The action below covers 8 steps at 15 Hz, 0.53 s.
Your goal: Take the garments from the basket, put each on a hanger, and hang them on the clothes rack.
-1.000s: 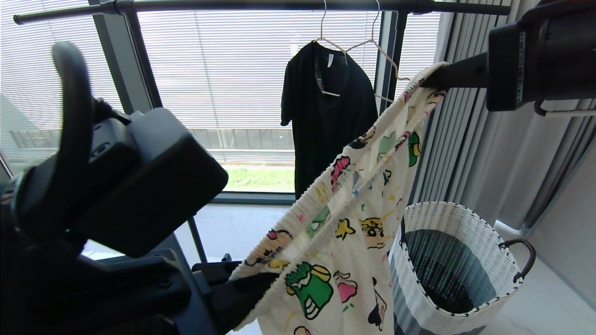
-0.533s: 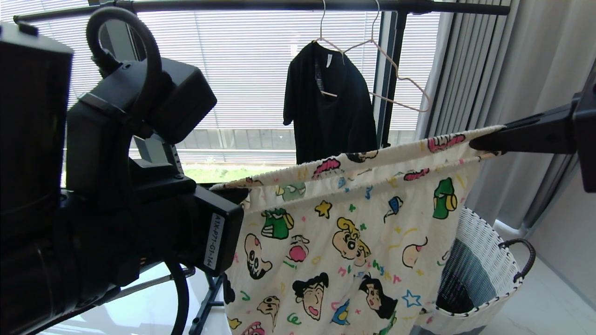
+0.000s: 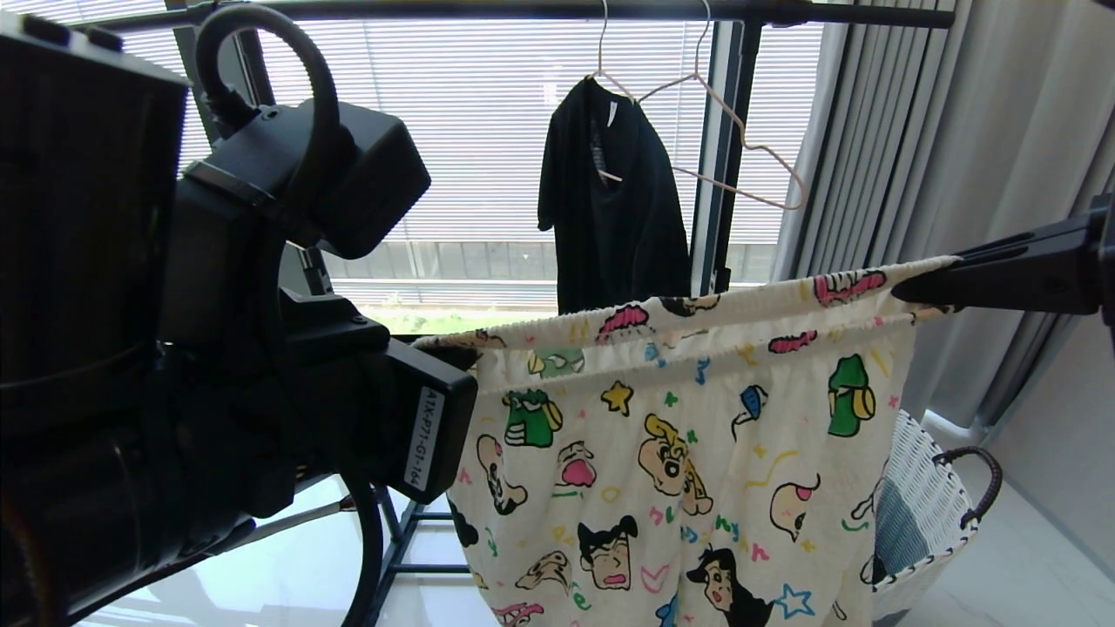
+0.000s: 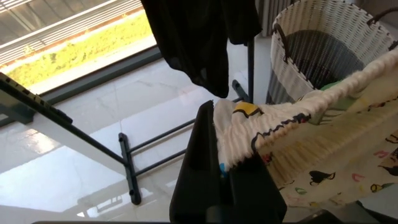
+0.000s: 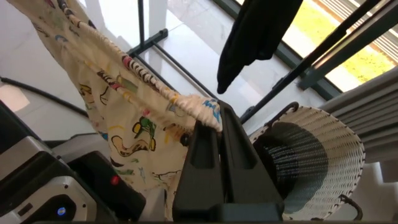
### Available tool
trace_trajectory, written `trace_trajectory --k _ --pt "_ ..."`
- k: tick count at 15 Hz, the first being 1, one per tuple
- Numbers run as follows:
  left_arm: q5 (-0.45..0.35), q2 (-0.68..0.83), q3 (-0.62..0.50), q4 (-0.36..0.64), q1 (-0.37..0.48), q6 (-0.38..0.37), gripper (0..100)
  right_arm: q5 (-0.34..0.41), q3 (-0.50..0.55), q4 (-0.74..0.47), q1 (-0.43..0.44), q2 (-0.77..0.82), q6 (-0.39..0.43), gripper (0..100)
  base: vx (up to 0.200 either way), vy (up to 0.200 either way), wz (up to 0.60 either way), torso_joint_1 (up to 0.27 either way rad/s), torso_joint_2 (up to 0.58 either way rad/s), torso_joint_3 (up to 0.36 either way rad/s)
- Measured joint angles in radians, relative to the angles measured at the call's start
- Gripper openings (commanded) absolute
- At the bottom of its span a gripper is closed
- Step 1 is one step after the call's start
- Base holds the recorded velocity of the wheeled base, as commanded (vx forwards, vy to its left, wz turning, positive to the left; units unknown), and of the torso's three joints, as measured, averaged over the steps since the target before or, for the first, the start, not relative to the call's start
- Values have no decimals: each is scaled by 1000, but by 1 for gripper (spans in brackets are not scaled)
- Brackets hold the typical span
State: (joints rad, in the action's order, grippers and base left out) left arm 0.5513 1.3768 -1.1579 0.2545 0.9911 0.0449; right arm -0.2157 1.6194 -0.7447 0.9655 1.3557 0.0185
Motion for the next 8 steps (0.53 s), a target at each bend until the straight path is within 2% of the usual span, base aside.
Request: trace_trajectory --k 4,5,8 --pt "1 2 0 0 0 0 0 0 -14 -2 0 -9 -4 0 0 0 0 0 0 0" --pt "1 2 0 0 0 -1 0 0 -26 -2 -1 -14 -5 100 0 0 0 0 0 0" --pt "3 3 1 1 0 -2 0 -1 -70 -1 -1 -38 -5 100 0 0 0 0 0 0"
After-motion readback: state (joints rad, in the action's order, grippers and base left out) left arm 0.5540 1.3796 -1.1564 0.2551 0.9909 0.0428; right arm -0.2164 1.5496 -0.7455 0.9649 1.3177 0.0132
